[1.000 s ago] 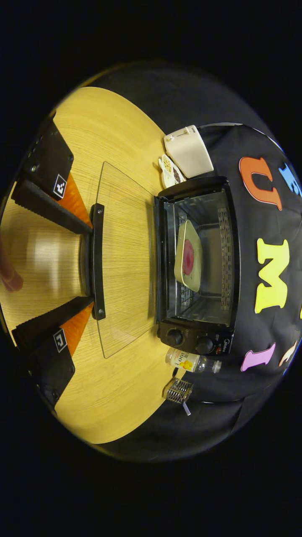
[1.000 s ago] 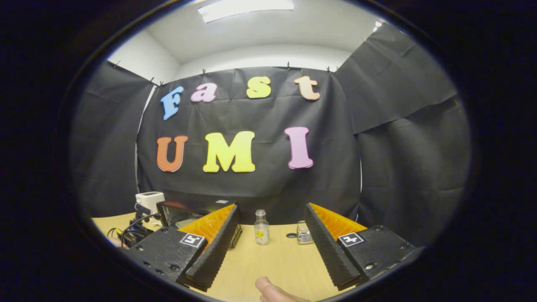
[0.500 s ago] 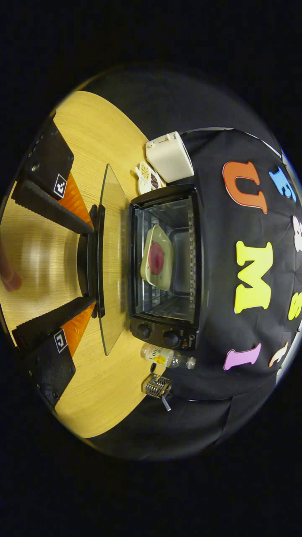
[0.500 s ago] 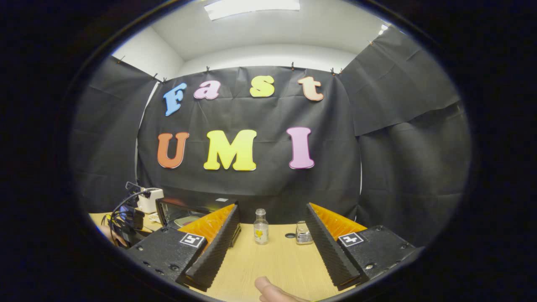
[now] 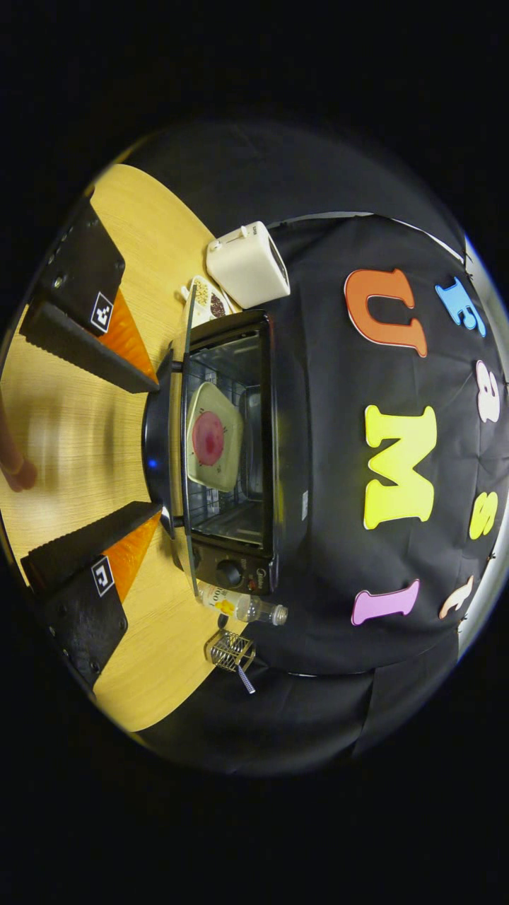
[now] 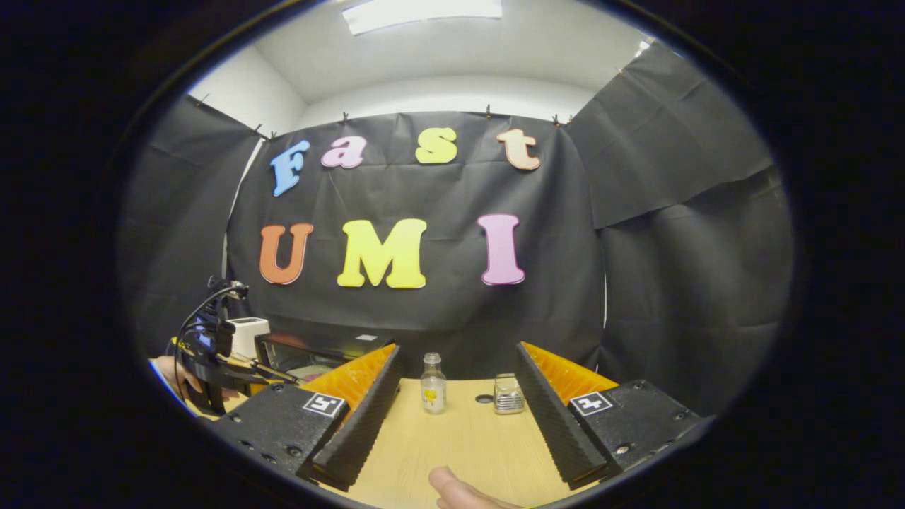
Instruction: Open the electric oven with the left hand, put the food in, and close the electric oven.
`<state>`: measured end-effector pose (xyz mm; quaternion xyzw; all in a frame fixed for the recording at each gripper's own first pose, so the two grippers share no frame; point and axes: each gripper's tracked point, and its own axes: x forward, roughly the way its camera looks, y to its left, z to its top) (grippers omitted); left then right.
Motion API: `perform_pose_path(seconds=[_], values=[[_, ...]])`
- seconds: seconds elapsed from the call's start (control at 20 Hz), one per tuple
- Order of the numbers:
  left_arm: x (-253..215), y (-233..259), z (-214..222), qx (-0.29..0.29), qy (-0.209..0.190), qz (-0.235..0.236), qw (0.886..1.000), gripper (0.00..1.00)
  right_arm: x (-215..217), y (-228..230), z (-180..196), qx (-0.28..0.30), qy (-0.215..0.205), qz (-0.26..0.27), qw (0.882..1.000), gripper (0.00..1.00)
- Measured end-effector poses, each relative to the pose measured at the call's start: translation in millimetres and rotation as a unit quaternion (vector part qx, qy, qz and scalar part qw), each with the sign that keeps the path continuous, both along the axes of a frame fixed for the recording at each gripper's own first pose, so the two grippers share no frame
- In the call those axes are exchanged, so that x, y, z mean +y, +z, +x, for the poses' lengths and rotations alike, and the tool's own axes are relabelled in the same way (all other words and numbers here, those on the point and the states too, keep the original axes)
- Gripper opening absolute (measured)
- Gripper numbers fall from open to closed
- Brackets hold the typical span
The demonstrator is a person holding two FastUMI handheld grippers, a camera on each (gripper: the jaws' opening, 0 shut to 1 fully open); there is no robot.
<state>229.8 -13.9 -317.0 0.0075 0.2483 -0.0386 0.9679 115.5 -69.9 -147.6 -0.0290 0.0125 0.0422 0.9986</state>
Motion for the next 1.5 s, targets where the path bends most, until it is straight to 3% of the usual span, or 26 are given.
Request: perform_pose_path(seconds=[0.2, 0.4, 0.6, 0.7, 0.9, 1.05, 1.1, 1.3, 1.4, 1.5], values=[[-1, -3, 28, -0.001, -0.001, -0.022, 1.0, 0.98, 1, -1, 0, 0.009, 0.004, 0.009, 1.0, 0.96], [13, 7, 56, -0.04, 0.014, -0.016, 0.999, 0.98, 0, -2, -3, 0.017, 0.009, 0.01, 1.0, 1.0], [12, 23, 51, -0.066, 0.013, -0.031, 0.997, 0.98, 3, -13, -3, 0.028, 0.004, 0.008, 1.0, 1.0], [11, 38, 36, -0.085, 0.014, -0.035, 0.996, 0.98, -2, -12, -8, 0.026, -0.004, 0.007, 1.0, 0.96], [9, 77, -11, -0.133, 0.002, -0.016, 0.991, 0.98, -7, 0, -26, 0.011, -0.033, 0.013, 0.999, 1.0], [7, 110, -57, -0.164, 0.002, -0.017, 0.986, 0.97, 0, 13, -47, 0.006, -0.027, 0.006, 1.0, 0.96], [9, 121, -73, -0.173, 0.004, -0.017, 0.985, 0.97, 2, 19, -54, -0.002, -0.026, 0.011, 1.0, 1.0], [15, 168, -130, -0.202, 0.023, -0.032, 0.979, 0.97, 15, 43, -89, -0.046, -0.015, -0.005, 0.999, 1.0], [14, 188, -157, -0.214, 0.022, -0.036, 0.976, 0.97, 25, 46, -100, -0.052, -0.014, -0.016, 0.998, 0.96], [9, 202, -183, -0.222, 0.012, -0.033, 0.974, 0.97, 32, 47, -110, -0.052, -0.013, -0.022, 0.998, 1.0]])
